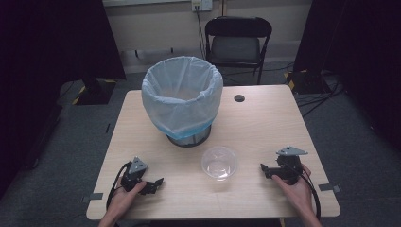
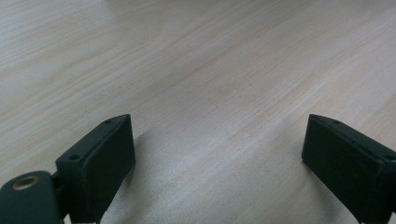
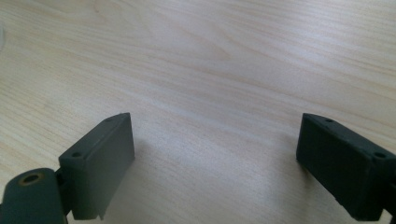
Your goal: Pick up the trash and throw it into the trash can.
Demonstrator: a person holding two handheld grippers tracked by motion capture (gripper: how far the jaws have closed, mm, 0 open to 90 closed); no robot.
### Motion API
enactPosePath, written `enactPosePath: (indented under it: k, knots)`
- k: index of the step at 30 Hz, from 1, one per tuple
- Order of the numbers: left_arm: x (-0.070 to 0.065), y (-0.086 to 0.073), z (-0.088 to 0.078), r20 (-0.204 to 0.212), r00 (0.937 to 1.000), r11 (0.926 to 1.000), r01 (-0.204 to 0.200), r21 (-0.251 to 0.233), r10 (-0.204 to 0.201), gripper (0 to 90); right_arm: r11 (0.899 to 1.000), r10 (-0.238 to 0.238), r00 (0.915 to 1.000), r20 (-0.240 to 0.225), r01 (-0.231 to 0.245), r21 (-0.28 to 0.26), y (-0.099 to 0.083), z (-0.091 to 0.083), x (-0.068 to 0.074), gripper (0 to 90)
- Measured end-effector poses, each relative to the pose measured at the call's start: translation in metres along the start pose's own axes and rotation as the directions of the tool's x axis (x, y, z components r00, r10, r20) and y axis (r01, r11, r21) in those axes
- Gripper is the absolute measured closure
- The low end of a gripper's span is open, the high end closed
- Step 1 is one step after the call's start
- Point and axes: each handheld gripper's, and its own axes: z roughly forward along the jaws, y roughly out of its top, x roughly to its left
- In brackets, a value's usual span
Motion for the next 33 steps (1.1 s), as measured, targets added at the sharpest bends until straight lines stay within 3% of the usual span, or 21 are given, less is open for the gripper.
enactPosePath:
  k: [7, 11, 12, 16, 19, 22, 26, 28, 33]
  knots:
    - [0.0, 0.0, 0.0, 0.001, 1.0, 1.0, 0.003, 0.001, -0.003, 8.9, 1.0, 0.007, 0.9999, 0.008, -0.007, -0.001, 0.0, 0.0, 0.001, 11.2]
    - [0.0, 0.0, 0.0, 0.001, 1.0, 1.0, 0.004, 0.001, -0.004, 8.9, 0.999, 0.015, 0.9999, -0.003, -0.015, 0.041, 0.006, -0.002, 0.0, 21.1]
    - [0.0, 0.0, 0.0, 0.002, 1.0, 1.0, 0.004, 0.0, -0.004, 8.9, 0.999, 0.021, 0.9993, -0.032, -0.02, 0.027, 0.007, -0.005, 0.001, 23.0]
    - [0.0, 0.0, 0.0, 0.002, 1.0, 1.0, 0.004, 0.0, -0.004, 8.9, 1.0, 0.006, 0.9991, -0.042, -0.006, -0.008, 0.012, -0.012, 0.007, 23.1]
    - [0.0, 0.0, 0.0, 0.002, 1.0, 1.0, 0.003, 0.001, -0.003, 8.9, 1.0, -0.003, 0.9954, -0.096, 0.0, -0.028, 0.022, -0.019, 0.014, 23.2]
    - [0.0, 0.0, 0.0, 0.001, 1.0, 1.0, 0.001, 0.002, -0.001, 8.9, 0.998, -0.023, 0.9876, -0.155, 0.014, -0.057, 0.036, -0.023, 0.028, 23.5]
    - [0.0, 0.0, 0.0, 0.001, 1.0, 1.0, 0.001, 0.002, -0.001, 8.9, 0.997, -0.039, 0.9804, -0.193, 0.025, -0.073, 0.047, -0.025, 0.037, 21.8]
    - [0.0, 0.0, 0.0, 0.001, 1.0, 1.0, 0.0, 0.002, -0.001, 8.9, 0.995, -0.063, 0.9705, -0.233, 0.042, -0.094, 0.059, -0.028, 0.047, 17.8]
    - [0.0, 0.0, 0.0, 0.002, 1.0, 1.0, 0.001, 0.002, -0.001, 8.9, 0.99, -0.106, 0.9594, -0.261, 0.077, -0.121, 0.071, -0.03, 0.062, 14.1]
